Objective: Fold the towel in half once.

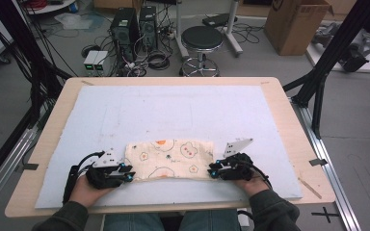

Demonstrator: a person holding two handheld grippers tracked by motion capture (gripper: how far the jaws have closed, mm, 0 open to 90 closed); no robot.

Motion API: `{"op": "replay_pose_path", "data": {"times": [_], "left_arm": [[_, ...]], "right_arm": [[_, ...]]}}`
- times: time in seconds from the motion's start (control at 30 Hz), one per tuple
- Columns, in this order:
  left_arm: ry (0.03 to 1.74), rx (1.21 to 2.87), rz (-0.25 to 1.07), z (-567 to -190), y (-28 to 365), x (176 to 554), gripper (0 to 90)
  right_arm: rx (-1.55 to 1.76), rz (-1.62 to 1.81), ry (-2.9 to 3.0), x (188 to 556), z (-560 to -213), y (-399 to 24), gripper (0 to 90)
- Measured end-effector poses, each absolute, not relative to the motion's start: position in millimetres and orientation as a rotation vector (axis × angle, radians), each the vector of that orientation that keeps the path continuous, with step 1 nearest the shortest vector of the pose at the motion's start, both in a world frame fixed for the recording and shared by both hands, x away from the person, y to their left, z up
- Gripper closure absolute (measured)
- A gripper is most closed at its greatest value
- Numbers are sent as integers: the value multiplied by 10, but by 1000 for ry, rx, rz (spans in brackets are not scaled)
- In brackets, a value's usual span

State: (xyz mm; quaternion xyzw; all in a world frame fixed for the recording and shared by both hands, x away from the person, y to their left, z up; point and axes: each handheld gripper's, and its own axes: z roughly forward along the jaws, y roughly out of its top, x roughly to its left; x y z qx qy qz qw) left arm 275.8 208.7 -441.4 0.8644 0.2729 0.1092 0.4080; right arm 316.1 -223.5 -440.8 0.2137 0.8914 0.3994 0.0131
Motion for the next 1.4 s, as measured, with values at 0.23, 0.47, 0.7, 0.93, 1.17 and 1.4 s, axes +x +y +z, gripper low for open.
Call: {"op": "replay_pose_path", "data": {"times": [0.23, 0.47, 0.7, 0.93, 1.17, 1.4], "left_arm": [[689, 2172, 258, -4412, 2092, 2775, 682], [686, 2175, 258, -4406, 2083, 2779, 666], [687, 2149, 262, -4383, 2100, 2788, 659], [684, 2113, 266, -4334, 2117, 2788, 656], [697, 2091, 275, -4315, 2144, 2799, 643], [698, 2084, 274, -4291, 2124, 2822, 619]], "right_arm": [[684, 1252, 2782, 3166, -4408, -2230, 703], [689, 1265, 2780, 3178, -4409, -2221, 684], [696, 1280, 2774, 3181, -4399, -2194, 638], [689, 1316, 2757, 3177, -4376, -2174, 613], [682, 1358, 2720, 3192, -4334, -2186, 558], [709, 1391, 2677, 3228, -4296, -2202, 505]]}}
